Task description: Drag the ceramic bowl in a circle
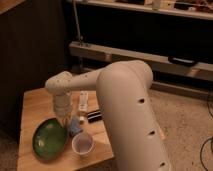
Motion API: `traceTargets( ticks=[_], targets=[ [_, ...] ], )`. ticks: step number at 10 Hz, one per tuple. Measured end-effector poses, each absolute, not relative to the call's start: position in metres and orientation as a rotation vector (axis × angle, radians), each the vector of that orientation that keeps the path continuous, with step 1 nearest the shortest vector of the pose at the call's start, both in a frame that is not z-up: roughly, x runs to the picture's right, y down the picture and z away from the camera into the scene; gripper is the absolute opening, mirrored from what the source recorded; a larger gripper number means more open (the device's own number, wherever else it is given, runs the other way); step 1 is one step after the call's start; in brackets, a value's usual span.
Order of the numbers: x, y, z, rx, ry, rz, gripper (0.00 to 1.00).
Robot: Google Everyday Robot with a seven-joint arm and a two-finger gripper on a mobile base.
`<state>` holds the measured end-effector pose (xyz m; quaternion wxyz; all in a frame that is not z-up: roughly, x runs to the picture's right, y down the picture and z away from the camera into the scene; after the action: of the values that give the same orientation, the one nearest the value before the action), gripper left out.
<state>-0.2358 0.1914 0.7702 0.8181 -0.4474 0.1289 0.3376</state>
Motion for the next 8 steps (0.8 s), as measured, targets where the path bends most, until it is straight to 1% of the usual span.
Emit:
traceTargets(
  ticks=[1, 3, 5, 8],
  targets=[
    [-0.245, 0.2, 0.763, -0.966, 0.265, 0.683, 0.0],
    [-0.265, 0.205, 0.76, -0.983, 0.24, 0.644, 0.0],
    [-0.285, 0.199, 0.768, -0.991, 0.227, 0.625, 0.0],
    [-0.332, 0.182, 0.79, -0.989, 0.208, 0.616, 0.0]
  ],
)
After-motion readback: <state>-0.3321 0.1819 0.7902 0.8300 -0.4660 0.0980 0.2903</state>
